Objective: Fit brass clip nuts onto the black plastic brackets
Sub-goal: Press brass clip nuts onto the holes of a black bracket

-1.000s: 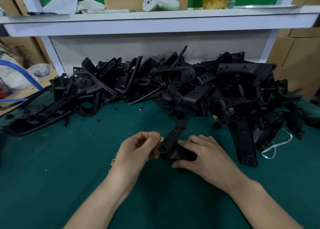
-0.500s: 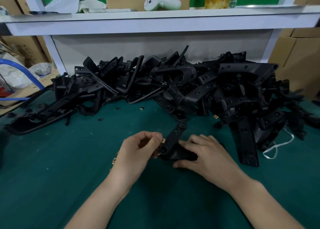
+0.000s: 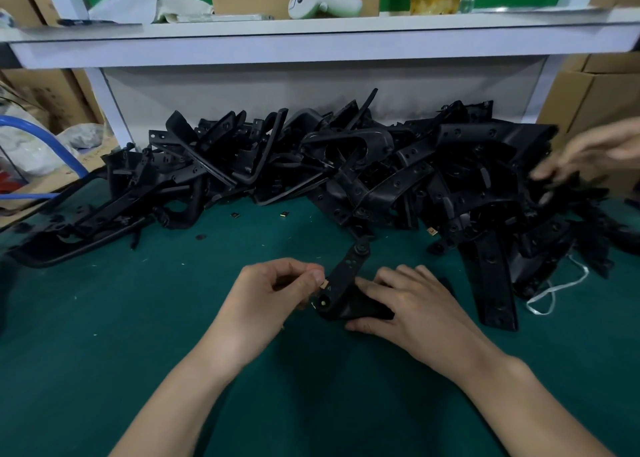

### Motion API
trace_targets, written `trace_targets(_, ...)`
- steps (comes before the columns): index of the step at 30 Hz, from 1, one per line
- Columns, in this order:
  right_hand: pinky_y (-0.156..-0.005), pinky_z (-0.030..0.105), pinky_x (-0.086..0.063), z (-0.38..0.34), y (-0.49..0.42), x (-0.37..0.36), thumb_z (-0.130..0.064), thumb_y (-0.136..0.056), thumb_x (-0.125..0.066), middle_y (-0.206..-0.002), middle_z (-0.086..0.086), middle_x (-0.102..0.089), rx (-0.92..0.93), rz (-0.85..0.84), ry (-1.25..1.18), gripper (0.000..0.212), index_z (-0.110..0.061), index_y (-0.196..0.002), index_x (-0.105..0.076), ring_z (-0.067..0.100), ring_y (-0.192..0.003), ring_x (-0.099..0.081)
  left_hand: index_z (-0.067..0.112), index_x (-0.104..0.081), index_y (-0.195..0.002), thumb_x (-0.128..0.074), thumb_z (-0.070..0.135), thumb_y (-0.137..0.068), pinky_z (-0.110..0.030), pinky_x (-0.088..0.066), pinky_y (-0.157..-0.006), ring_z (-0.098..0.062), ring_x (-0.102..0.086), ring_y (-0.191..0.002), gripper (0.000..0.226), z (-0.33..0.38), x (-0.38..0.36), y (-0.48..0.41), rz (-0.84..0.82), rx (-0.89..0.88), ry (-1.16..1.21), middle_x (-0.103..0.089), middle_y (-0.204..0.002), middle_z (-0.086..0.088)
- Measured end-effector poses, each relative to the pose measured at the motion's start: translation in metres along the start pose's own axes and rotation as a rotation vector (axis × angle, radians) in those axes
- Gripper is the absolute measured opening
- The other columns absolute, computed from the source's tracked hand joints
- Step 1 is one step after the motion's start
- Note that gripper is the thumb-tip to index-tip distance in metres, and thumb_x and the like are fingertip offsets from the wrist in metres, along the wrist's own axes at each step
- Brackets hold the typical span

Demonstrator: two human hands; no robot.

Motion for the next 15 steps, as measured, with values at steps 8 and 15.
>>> trace_targets(8, -0.084, 0.022, -0.024, -0.0012, 0.0005, 0.002, -0.079, -0.086, -0.03, -0.091, -0.021, -0.04, -0.014, -0.036, -0.01, 0.074, -0.035, -0.141, -0.053, 0.002, -0.086, -0.032, 0.035, -0.079, -0.085, -0.072, 0.025, -0.09, -0.008, -0.05, -0.071, -0.003, -0.071, -0.08, 0.013, 0.0012, -0.0083, 0.0038, 0.033, -0.018, 0.041, -0.078, -0.09, 0.008)
trace_targets(15, -0.087, 0.019, -0.016, -0.0024, 0.0003, 0.0034, -0.078, -0.086, -0.031, -0.093, -0.02, -0.04, -0.014, -0.071, -0.016, 0.073, -0.038, -0.145, -0.047, 0.002, -0.088, -0.031, 0.031, -0.079, -0.084, -0.073, 0.031, -0.089, -0.005, -0.045, -0.062, 0.001, -0.07, -0.082, 0.008, 0.0034, -0.0094, 0.0068, 0.082, -0.005, 0.01, -0.077, -0.09, 0.016)
Point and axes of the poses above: each hand's wrist, its own y-axis away from the middle knuckle, its own x-axis out of the back of the hand, z = x × y, the point moved 3 cm from there along -y, towards the middle knuckle
